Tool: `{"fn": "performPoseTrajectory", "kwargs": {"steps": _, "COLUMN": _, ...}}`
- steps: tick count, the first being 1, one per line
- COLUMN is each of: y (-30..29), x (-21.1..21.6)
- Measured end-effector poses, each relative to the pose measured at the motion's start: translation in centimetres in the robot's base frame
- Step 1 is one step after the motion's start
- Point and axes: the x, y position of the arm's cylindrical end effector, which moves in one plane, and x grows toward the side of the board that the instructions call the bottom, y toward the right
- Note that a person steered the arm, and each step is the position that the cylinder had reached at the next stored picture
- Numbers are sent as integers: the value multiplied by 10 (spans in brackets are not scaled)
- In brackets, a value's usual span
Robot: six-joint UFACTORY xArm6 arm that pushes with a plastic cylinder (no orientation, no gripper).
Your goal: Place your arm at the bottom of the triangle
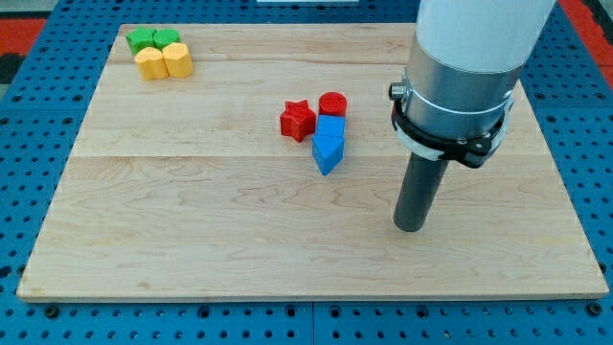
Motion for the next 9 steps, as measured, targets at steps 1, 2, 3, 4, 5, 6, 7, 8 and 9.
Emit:
{"fn": "performPoseTrajectory", "kwargs": {"steps": 1, "y": 0, "x": 0}}
{"fn": "performPoseTrajectory", "kwargs": {"steps": 2, "y": -2, "x": 0}}
{"fn": "performPoseTrajectory", "kwargs": {"steps": 3, "y": -5, "x": 0}}
{"fn": "performPoseTrajectory", "kwargs": {"steps": 4, "y": -10, "x": 0}}
{"fn": "performPoseTrajectory", "kwargs": {"steps": 5, "y": -17, "x": 0}}
{"fn": "performPoseTrajectory", "kwargs": {"steps": 6, "y": -24, "x": 0}}
{"fn": "performPoseTrajectory", "kwargs": {"steps": 7, "y": -32, "x": 1}}
{"fn": "performPoseTrajectory", "kwargs": {"steps": 8, "y": -92, "x": 3}}
{"fn": "performPoseTrajectory", "kwargs": {"steps": 9, "y": -159, "x": 3}}
